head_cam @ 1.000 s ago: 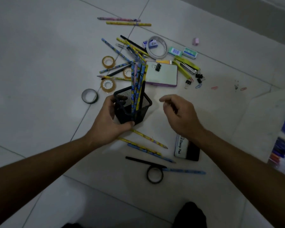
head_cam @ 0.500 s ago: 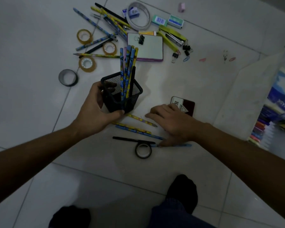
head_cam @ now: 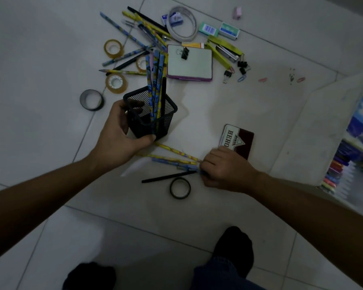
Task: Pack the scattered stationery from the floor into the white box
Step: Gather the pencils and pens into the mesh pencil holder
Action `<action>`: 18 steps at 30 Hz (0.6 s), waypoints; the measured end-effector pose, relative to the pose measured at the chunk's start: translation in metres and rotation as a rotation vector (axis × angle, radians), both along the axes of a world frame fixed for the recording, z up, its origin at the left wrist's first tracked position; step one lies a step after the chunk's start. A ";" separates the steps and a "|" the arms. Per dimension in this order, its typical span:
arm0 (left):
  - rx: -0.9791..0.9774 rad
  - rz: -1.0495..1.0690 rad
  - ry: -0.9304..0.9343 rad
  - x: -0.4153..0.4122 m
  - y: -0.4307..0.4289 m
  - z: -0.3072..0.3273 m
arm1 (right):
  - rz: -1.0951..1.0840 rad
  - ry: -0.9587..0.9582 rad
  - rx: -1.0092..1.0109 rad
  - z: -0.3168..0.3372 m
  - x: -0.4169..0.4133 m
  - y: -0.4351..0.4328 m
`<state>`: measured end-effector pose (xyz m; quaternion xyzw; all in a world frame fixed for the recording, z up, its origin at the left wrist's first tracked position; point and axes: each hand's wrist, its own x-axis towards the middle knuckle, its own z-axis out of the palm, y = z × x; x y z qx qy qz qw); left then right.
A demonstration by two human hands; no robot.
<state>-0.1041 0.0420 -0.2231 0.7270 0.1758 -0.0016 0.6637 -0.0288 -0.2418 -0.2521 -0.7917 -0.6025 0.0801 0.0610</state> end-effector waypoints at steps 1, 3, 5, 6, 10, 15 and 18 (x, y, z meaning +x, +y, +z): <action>0.003 0.001 -0.001 0.000 0.000 0.000 | -0.035 0.001 0.004 0.000 0.002 0.002; 0.006 0.007 -0.002 0.000 0.001 -0.001 | -0.088 0.017 -0.005 0.003 0.008 0.007; 0.002 0.017 -0.006 0.000 0.002 0.000 | -0.113 0.050 -0.040 0.007 0.011 0.012; 0.002 0.019 -0.010 0.000 0.003 0.001 | -0.137 0.081 -0.052 0.010 0.012 0.014; -0.009 0.056 -0.030 0.001 0.006 0.006 | -0.359 0.261 0.062 0.022 0.012 0.029; -0.010 0.085 -0.039 0.005 0.010 0.010 | -0.599 0.344 -0.013 0.018 0.008 0.068; 0.013 0.089 -0.033 0.007 0.011 0.009 | -0.532 0.289 -0.121 0.010 0.012 0.087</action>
